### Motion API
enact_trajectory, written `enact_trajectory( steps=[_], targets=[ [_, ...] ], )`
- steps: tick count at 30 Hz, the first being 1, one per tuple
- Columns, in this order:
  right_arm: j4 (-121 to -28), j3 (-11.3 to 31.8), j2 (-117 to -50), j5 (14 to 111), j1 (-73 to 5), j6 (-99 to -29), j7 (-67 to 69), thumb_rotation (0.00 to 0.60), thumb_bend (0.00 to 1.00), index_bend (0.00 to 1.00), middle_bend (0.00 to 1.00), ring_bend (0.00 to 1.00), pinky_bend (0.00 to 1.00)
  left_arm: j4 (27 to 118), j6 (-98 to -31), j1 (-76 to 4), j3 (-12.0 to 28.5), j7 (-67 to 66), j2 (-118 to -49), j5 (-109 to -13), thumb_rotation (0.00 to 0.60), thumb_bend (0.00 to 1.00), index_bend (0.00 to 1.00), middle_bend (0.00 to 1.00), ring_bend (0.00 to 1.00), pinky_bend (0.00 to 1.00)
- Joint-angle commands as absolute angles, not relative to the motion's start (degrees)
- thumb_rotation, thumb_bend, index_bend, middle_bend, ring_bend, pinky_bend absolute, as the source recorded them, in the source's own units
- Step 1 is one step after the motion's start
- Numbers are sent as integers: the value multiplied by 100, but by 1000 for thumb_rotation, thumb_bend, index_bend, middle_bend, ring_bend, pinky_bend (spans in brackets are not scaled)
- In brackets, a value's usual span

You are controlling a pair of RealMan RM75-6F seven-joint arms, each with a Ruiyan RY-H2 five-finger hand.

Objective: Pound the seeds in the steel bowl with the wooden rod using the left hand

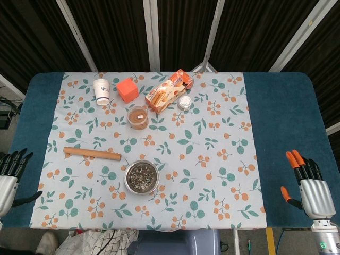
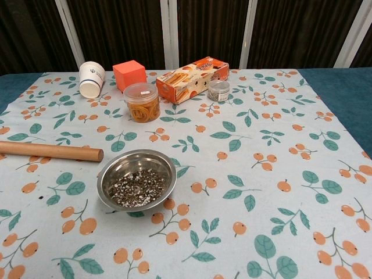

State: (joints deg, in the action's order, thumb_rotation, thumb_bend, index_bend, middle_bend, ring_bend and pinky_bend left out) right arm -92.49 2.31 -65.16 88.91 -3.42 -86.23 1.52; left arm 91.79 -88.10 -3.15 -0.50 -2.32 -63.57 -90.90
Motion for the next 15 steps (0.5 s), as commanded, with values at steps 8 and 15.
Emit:
enact_trajectory(
  steps=[8,15],
  targets=[
    [-9217,211,-6517,8939,-324,-8654,193,600,366,0,0,0,0,9196,-8824,-296,-65,-261,-6352,-9107,600,88,0,0,0,0],
    [-9231,211,-6505,8903,-317,-8635,201,600,366,0,0,0,0,9214,-8750,-322,-52,-325,-6355,-9059,600,88,0,0,0,0]
  ],
)
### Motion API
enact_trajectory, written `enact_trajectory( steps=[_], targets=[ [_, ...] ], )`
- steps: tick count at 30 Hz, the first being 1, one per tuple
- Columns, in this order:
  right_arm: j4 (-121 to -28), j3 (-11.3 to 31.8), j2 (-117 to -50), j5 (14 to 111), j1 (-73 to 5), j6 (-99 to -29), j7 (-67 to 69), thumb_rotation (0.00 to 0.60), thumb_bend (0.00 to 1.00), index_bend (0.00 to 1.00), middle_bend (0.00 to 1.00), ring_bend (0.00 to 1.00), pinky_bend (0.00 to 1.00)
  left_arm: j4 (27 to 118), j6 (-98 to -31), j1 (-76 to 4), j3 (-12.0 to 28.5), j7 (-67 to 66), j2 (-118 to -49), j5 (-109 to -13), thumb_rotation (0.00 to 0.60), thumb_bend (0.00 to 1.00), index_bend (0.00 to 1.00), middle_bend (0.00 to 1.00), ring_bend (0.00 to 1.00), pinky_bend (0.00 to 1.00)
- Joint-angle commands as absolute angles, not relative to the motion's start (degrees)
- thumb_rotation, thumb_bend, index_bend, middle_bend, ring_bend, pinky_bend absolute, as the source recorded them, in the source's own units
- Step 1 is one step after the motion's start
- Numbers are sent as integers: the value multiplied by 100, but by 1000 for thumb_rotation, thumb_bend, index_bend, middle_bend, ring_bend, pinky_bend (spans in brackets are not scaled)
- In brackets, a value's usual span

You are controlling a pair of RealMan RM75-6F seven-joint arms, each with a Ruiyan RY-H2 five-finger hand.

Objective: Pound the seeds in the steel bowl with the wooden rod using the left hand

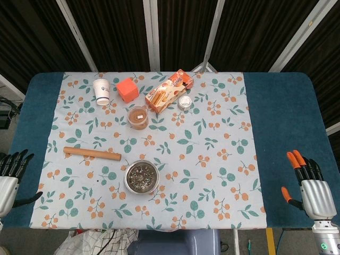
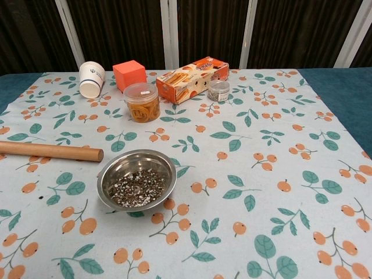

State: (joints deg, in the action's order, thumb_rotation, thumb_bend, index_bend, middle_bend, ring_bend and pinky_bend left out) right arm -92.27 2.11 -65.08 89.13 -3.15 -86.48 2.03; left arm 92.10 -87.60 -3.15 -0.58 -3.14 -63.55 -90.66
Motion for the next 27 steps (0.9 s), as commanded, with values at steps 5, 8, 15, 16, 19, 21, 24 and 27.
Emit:
enact_trajectory(
  steps=[5,8,15,16,19,21,24,27],
  targets=[
    [-9247,201,-6500,8907,-330,-8601,177,600,367,0,0,0,0,9241,-8693,-344,-49,-363,-6343,-9033,600,88,0,0,0,0],
    [-9234,191,-6499,8908,-326,-8595,185,600,367,0,0,0,0,9356,-8576,-425,-2,-410,-6321,-8983,600,88,0,0,0,0],
    [-9244,203,-6478,8889,-342,-8565,278,600,367,0,0,0,0,9763,-7959,-888,250,-989,-6283,-8746,600,89,24,3,0,0],
    [-9251,200,-6476,8886,-346,-8552,281,600,366,0,0,0,0,9825,-7812,-1004,334,-1156,-6301,-8641,600,93,42,10,0,0],
    [-9264,199,-6470,8881,-350,-8540,293,600,367,0,0,0,0,9970,-7368,-1313,569,-1577,-6390,-8193,600,122,84,57,0,0],
    [-9263,195,-6463,8877,-353,-8525,302,600,367,0,0,0,0,9942,-7045,-1553,735,-1899,-6510,-7832,600,138,108,80,0,0],
    [-9276,196,-6452,8845,-357,-8494,338,600,367,0,0,0,0,9823,-6613,-1882,932,-2297,-6768,-7269,600,148,163,115,0,0],
    [-9296,197,-6437,8817,-359,-8468,364,600,367,0,0,0,0,9650,-6263,-2211,1083,-2738,-7085,-6697,600,169,229,162,0,0]
  ],
)
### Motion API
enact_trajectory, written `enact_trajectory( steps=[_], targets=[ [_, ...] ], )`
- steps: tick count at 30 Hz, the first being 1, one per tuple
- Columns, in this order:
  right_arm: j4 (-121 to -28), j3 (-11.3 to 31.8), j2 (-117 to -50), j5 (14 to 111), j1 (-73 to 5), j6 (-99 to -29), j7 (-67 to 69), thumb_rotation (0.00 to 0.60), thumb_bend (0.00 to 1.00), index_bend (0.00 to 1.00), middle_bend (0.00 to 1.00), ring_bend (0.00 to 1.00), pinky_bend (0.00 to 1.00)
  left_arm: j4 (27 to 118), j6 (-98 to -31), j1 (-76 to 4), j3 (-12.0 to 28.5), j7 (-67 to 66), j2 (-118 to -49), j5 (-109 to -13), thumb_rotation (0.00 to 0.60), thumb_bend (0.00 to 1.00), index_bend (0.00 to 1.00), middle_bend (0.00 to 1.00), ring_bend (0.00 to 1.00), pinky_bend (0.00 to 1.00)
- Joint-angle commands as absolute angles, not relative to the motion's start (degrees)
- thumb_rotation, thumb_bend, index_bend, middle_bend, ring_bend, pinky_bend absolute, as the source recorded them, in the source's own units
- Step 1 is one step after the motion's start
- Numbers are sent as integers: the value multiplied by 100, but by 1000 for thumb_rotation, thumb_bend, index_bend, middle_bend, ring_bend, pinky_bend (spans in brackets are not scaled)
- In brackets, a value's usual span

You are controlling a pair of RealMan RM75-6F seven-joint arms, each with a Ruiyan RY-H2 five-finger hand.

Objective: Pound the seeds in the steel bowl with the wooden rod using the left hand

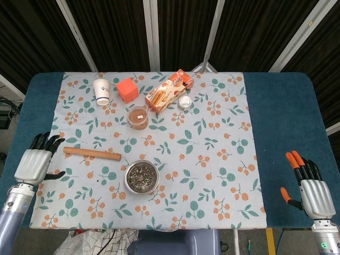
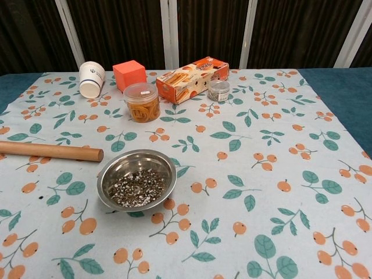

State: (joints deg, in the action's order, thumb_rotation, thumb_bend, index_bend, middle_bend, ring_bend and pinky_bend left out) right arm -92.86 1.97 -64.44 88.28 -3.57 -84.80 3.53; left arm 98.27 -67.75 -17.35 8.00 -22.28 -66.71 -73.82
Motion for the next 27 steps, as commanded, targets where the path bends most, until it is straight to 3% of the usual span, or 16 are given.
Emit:
enact_trajectory(
  steps=[1,10,27],
  targets=[
    [-9302,197,-6433,8812,-360,-8463,368,600,366,0,0,0,0,9592,-6191,-2297,1109,-2865,-7179,-6560,600,174,249,179,0,0],
    [-9341,195,-6397,8744,-364,-8397,420,600,367,0,0,0,0,9079,-5676,-2968,1155,-3733,-7951,-5533,600,249,325,270,0,0],
    [-9364,203,-6364,8693,-379,-8335,498,600,367,0,0,0,0,8439,-5689,-3567,1033,-4179,-8936,-5264,600,312,383,315,0,0]
  ],
)
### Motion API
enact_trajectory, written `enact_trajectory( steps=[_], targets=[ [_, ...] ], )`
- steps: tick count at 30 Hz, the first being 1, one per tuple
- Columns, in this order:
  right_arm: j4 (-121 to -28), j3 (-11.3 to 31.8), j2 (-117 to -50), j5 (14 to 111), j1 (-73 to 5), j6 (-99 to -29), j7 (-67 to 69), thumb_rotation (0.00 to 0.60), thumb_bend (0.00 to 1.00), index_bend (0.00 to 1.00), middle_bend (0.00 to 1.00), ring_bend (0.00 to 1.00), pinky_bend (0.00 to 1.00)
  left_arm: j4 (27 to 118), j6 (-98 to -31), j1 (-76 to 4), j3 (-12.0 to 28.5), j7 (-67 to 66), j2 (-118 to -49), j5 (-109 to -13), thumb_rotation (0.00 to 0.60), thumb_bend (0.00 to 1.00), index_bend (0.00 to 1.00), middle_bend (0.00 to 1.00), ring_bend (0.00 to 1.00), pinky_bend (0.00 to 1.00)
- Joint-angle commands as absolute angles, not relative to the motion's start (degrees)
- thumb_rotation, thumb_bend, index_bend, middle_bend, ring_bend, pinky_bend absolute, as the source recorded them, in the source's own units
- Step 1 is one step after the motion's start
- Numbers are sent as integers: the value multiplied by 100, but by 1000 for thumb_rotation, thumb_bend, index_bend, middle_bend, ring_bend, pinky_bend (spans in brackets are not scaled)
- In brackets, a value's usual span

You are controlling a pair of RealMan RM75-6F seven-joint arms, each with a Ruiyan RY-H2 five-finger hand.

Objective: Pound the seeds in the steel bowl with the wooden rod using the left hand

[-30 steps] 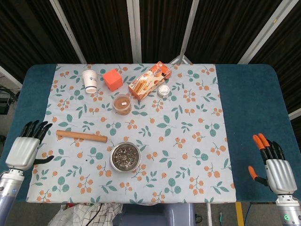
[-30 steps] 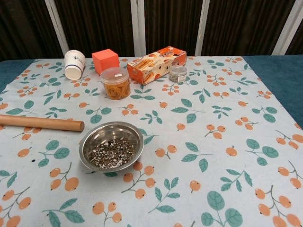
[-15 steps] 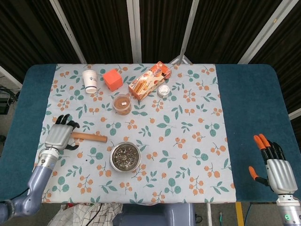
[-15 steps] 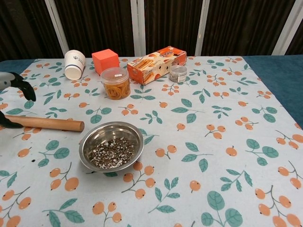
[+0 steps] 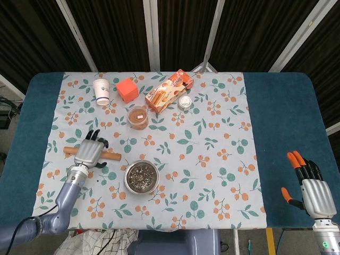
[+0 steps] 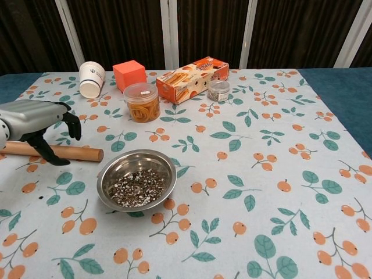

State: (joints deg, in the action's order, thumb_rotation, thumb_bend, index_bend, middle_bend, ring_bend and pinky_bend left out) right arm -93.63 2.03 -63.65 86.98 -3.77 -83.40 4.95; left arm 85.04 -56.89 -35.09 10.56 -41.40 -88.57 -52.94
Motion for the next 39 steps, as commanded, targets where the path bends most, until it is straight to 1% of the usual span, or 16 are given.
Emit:
enact_trajectory(
  steps=[1,4,13,26,39],
  targets=[
    [-9365,204,-6363,8690,-380,-8332,498,600,367,0,0,0,0,8413,-5688,-3589,1027,-4185,-8972,-5259,600,326,385,316,0,0],
    [-9368,205,-6362,8682,-381,-8325,504,600,367,0,0,0,0,8363,-5684,-3644,1014,-4188,-9057,-5251,600,359,388,316,0,0],
    [-9376,207,-6360,8669,-382,-8314,501,600,367,0,0,0,0,8292,-5671,-3799,950,-4217,-9258,-5212,600,409,418,332,0,0],
    [-9409,200,-6353,8649,-379,-8297,477,600,367,0,0,0,0,8287,-5723,-3879,822,-4249,-9263,-5160,600,413,423,335,0,0],
    [-9419,207,-6361,8616,-382,-8276,442,600,367,0,0,0,0,8195,-5718,-3972,796,-4181,-9222,-5142,600,457,429,358,0,0]
  ],
)
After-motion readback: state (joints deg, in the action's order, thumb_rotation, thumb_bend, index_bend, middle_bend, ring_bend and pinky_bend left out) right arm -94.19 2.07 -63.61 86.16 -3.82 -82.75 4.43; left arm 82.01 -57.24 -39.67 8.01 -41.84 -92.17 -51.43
